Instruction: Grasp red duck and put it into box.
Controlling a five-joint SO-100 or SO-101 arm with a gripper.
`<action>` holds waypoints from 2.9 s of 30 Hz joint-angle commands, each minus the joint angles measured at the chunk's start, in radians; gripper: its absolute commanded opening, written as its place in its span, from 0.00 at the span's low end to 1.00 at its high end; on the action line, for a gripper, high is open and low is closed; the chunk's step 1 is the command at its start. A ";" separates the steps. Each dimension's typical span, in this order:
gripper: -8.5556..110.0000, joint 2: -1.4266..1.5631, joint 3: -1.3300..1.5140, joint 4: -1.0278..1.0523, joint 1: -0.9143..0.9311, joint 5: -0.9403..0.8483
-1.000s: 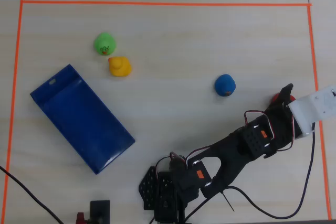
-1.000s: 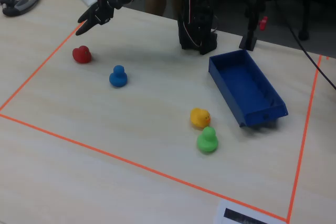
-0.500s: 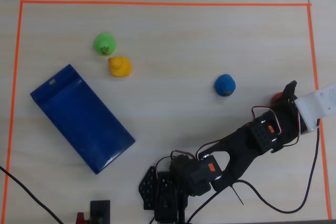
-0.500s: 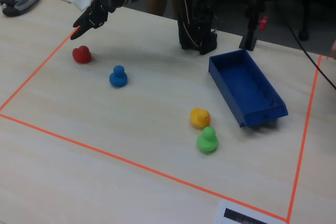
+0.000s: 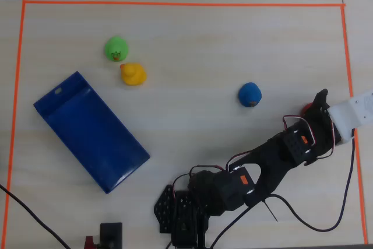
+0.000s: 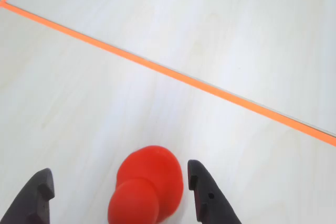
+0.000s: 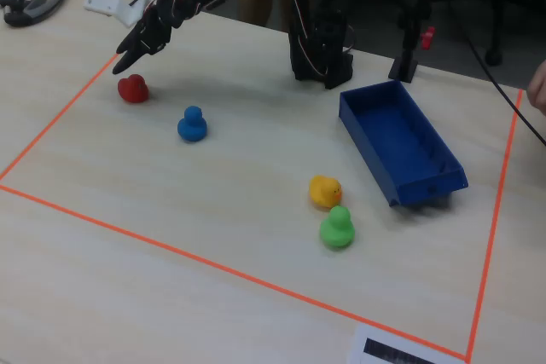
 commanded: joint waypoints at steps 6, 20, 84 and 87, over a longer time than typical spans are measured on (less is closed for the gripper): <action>0.37 -0.048 -0.083 -0.012 -0.012 -0.005; 0.37 -0.163 -0.110 -0.054 0.002 -0.038; 0.07 0.609 -0.118 1.370 -2.023 0.957; 0.16 0.615 -0.029 1.338 -2.054 0.913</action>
